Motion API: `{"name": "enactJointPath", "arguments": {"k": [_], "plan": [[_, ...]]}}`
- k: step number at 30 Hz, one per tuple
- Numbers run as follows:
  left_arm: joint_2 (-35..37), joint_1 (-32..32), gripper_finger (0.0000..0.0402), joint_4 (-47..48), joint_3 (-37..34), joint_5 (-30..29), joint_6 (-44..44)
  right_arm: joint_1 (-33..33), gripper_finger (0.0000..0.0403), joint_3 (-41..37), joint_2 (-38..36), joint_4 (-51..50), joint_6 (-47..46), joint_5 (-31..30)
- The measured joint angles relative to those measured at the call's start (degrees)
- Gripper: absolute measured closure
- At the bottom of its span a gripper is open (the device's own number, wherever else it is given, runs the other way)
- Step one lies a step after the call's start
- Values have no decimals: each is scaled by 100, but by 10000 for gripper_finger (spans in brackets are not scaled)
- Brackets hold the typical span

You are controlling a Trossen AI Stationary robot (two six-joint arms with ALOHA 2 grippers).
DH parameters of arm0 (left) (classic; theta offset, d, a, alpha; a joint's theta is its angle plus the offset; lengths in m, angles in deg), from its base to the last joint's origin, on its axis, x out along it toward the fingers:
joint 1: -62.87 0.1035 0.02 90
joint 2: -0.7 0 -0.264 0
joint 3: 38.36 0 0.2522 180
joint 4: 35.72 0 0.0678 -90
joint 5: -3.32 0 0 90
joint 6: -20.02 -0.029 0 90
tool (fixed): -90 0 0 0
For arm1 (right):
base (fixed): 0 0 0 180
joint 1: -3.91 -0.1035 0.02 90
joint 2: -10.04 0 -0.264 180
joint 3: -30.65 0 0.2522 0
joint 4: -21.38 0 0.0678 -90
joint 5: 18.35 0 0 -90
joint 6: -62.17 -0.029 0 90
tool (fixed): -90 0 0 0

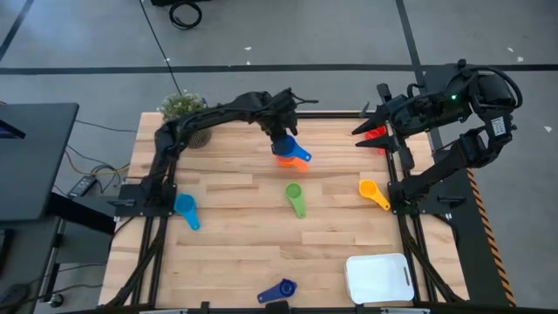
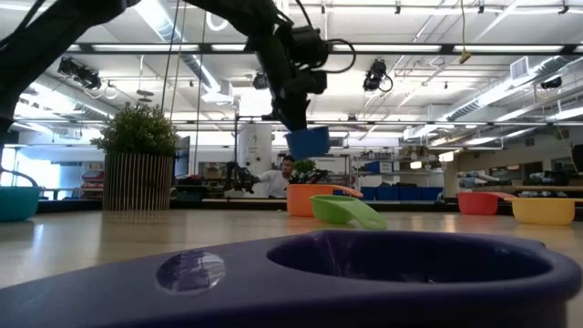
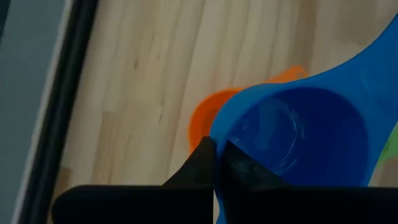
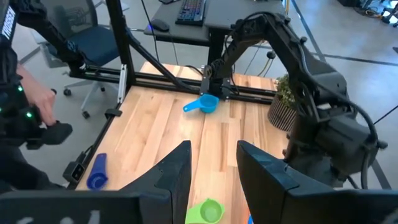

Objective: Nest measuring cups in basket
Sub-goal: Stack the blue measuring cup on top of the orange measuring cup, then stack the red measuring cup on top of the blue measuring cup

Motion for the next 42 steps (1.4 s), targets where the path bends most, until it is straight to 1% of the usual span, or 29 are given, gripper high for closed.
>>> {"name": "enactJointPath", "arguments": {"k": [11, 17, 22, 26, 31, 34, 42], "plan": [[-539, 28, 393, 36, -2, -45, -47, 0, 267, 0, 0, -17, 18, 129], [-607, 28, 393, 163, -2, -41, -229, 0, 267, 0, 0, -15, 18, 129], [-607, 22, 392, 512, -2, -36, -236, 0, 267, 0, 0, -15, 19, 131], [-607, 22, 375, 521, -2, -37, -106, 0, 267, 0, 2, -15, 56, 131], [-607, 22, 351, 511, -2, -29, 430, 0, 267, 0, 2, -15, 59, 131], [-607, 22, 341, 529, -3, -29, 562, 0, 267, 0, 2, -13, 61, 131], [-605, 13, 335, 793, -4, -34, 716, 0, 267, 0, 3, -11, 60, 131]]}}
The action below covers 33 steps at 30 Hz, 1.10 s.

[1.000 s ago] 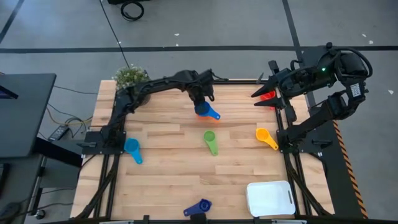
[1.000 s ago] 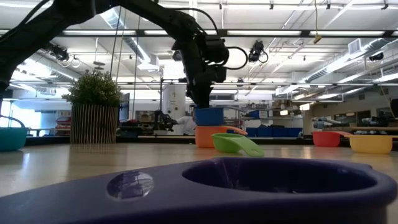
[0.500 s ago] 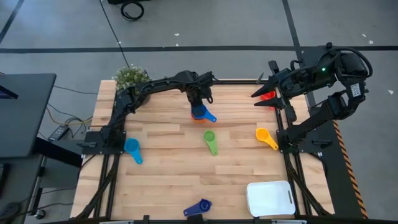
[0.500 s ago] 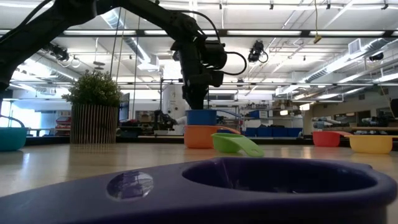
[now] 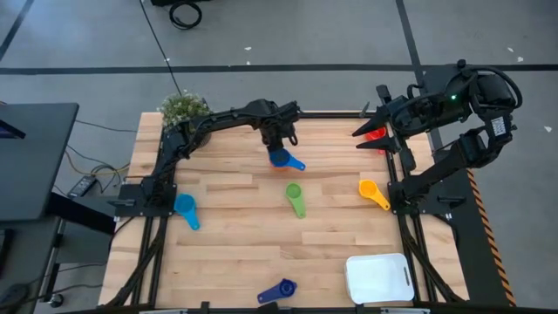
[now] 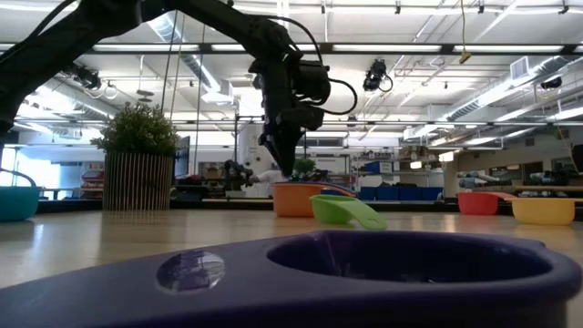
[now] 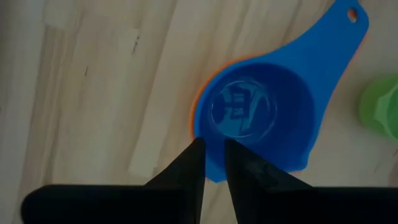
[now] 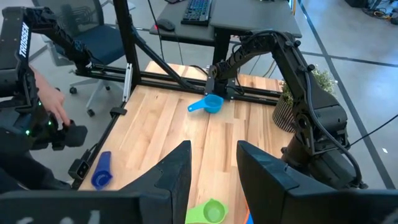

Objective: Nest measuring cups in basket
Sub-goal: Stack the red measuring cup on top of the blue measuring cup

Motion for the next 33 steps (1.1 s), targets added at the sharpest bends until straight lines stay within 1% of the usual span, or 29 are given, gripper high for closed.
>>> {"name": "enactJointPath", "arguments": {"k": [4, 7, 11, 15, 16, 17, 19, 24, 29, 33], "plan": [[24, 2, 336, 273, 64, -6, 6, 0, 267, 0, 1, 0, 11, 0], [36, -31, 336, 641, 431, -2, 9, 0, 267, 0, 1, 0, 117, 2], [44, -161, 336, 1164, 1199, -10, 28, 0, 267, 0, 1, 0, 148, 2], [51, -395, 336, 1602, 2287, 2, 43, 0, 267, 0, 1, -5, 147, 2], [168, -470, 336, 1486, 2298, 9, 54, 0, 267, 0, 1, -19, 143, 2], [442, -533, 336, 1183, 2047, 22, 88, 0, 267, 0, 1, -57, 129, 4], [849, -658, 336, 1015, 1824, 78, 192, 0, 267, 0, 1, -193, 102, 4], [1692, -958, 336, 914, 1727, 89, 427, 0, 267, -2, 1, -333, 124, 89], [2490, -1280, 336, 788, 1720, -138, 733, 0, 267, -2, 1, -340, 244, 163], [3025, -1661, 336, 783, 1720, -574, 872, 0, 267, -205, -23, -315, 280, 338]]}}
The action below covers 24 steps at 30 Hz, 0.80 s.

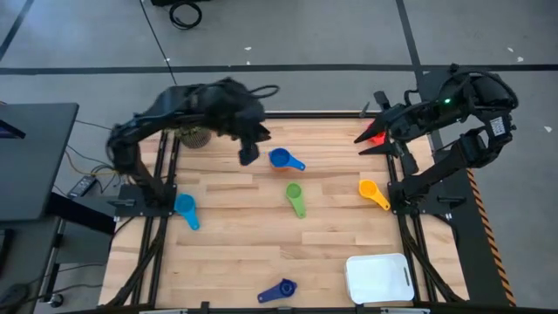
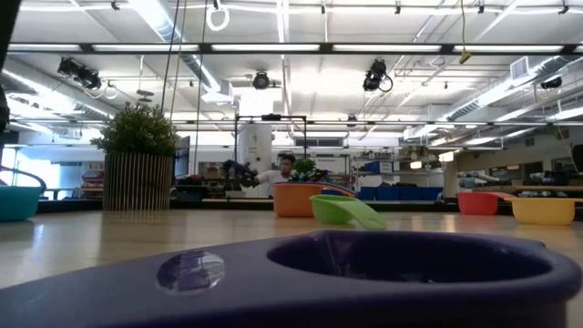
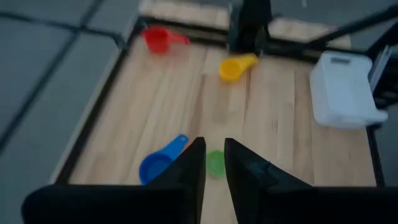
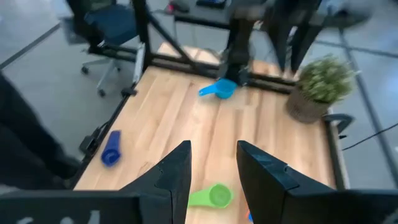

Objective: Nest measuring cups in basket
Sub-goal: Stack the red measuring cup on top of the blue measuring cup

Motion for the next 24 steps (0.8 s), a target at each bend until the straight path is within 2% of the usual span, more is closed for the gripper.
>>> {"name": "enactJointPath", "arguments": {"k": [7, 12, 17, 20, 24], "plan": [[866, -718, 336, 327, 3, -635, 307, 0, 267, -1131, -309, 639, 32, 410], [1375, -1347, 336, 841, -2, -1520, 960, 9, 267, -2196, -811, 1413, 118, 414], [1757, -2258, 336, 1414, -38, -2466, 1801, 13, 267, -3326, -1529, 2525, -359, 366], [1985, -2845, 336, 1553, -334, -3024, 2289, 11, 267, -3945, -1914, 3075, -680, 366], [2336, -3579, 336, 1557, -1119, -3648, 2999, 11, 267, -4614, -2293, 3630, -980, 360]]}}
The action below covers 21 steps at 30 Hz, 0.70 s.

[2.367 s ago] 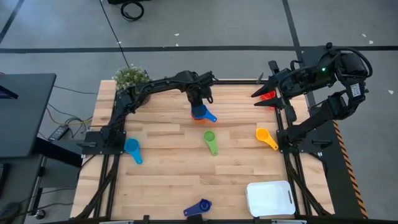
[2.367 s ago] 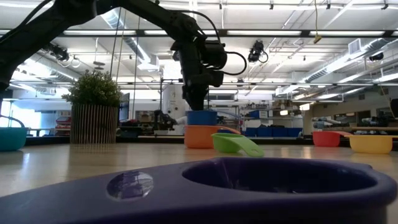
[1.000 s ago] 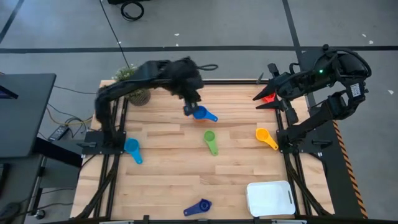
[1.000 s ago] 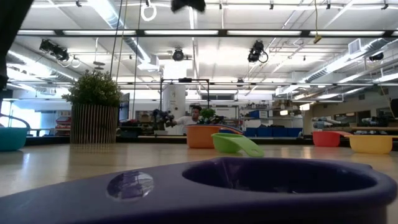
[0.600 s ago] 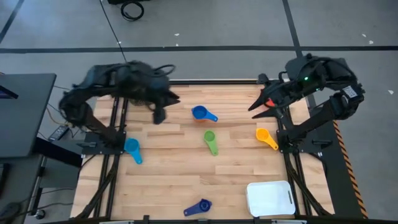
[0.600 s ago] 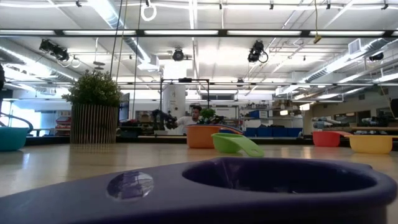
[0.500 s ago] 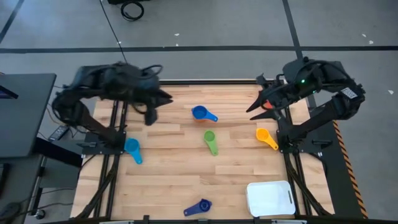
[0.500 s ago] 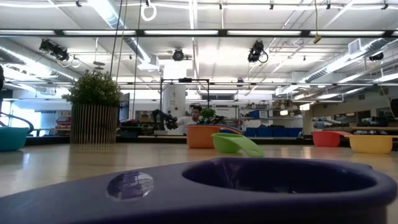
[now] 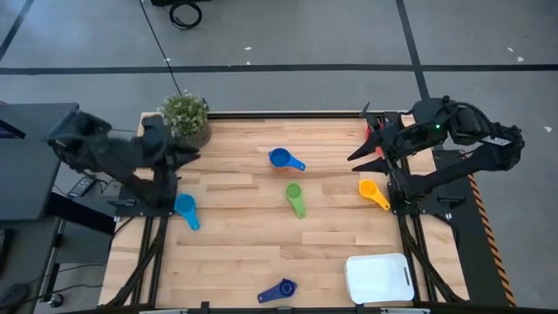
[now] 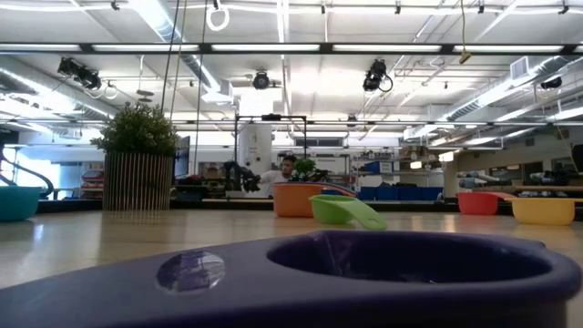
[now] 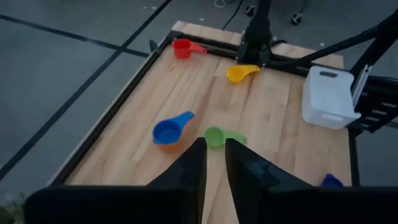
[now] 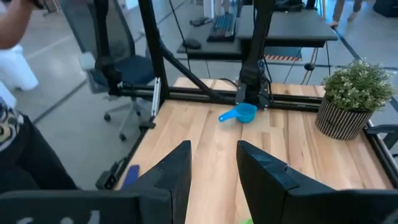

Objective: Nest measuring cups in basket
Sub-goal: Stack the red measuring cup on top of the blue measuring cup

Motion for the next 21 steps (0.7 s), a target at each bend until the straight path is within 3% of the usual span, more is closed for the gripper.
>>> {"name": "enactJointPath", "arguments": {"k": [8, 16, 21], "plan": [[603, -904, 336, -85, -1624, -410, 1708, 2, 267, -461, -166, 210, -731, -3], [792, -1639, 336, -408, -2653, -564, 2819, 0, 267, -627, -62, -117, -806, -60], [799, -1828, 336, -490, -2785, -569, 3216, 47, 268, -629, 31, -550, -1378, -1434]]}}
